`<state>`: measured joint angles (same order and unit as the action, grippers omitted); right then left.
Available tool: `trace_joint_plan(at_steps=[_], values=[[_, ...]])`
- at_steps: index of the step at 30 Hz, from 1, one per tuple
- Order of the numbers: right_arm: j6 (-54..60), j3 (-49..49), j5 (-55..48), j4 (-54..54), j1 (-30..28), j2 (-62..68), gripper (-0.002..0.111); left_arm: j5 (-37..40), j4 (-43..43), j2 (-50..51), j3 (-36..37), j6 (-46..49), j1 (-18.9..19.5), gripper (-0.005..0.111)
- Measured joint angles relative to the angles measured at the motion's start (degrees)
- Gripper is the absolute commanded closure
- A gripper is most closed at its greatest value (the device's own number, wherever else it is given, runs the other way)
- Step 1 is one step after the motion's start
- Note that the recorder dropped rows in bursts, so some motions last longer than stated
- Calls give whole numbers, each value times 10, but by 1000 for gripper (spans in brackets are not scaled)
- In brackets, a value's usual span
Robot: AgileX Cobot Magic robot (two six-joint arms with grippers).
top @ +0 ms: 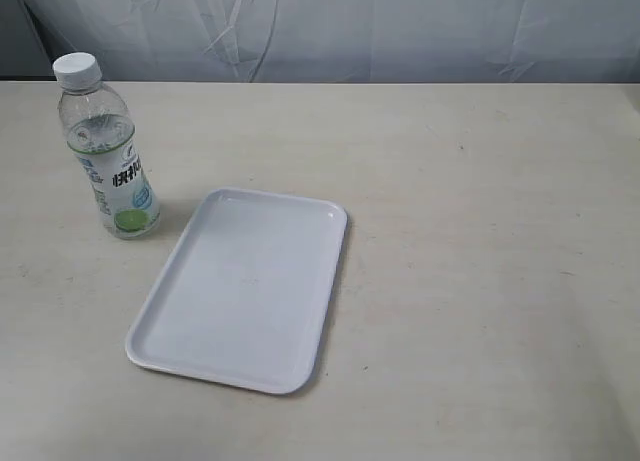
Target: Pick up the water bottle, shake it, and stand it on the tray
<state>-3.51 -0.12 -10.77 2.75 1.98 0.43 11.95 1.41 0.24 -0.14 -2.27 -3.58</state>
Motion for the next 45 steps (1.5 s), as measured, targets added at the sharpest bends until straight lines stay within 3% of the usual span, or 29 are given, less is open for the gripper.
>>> trace_joint_plan(at_steps=[10, 15, 16, 18, 21, 22, 24, 27, 29, 30, 33, 36, 38, 45], values=[[-97, 0, 307, 232, 0, -1, 106, 0, 0, 0, 0, 0, 0, 106], [-316, 0, 270, 237, 0, -2, 109, -1, 0, 0, 0, 0, 0, 106], [-386, 0, 225, 185, 0, -2, 109, -1, 0, 0, 0, 0, 0, 106], [-448, 0, 232, 71, 0, -2, 109, -1, 0, 0, 0, 0, 0, 106], [-482, -43, 240, -74, 0, 54, 109, -1, 0, 0, 0, 0, 0, 106], [-486, -88, 256, -166, 0, 120, 109, -1, 0, 0, 0, 0, 0, 106], [-495, -162, 322, -316, 0, 242, 109, -1, 0, 0, 0, 0, 0, 106], [-537, -305, 526, -510, 0, 470, 108, -1, 0, 0, 0, 0, 0, 106], [-555, -402, 638, -597, 12, 626, 93, -1, 0, 0, 0, 0, 0, 106], [-561, -440, 655, -634, 26, 684, 78, -1, 0, 0, 0, 0, 0, 106], [-567, -536, 672, -710, 84, 822, 46, -1, 0, 0, 0, 0, 0, 106], [-567, -608, 668, -742, 149, 922, 25, -1, 0, 0, 0, 0, 0, 106], [-567, -647, 651, -751, 191, 973, 19, -1, 0, 0, 0, 0, 0, 106], [-561, -779, 548, -800, 331, 1109, 19, -1, 0, 0, 0, 0, 0, 106]])
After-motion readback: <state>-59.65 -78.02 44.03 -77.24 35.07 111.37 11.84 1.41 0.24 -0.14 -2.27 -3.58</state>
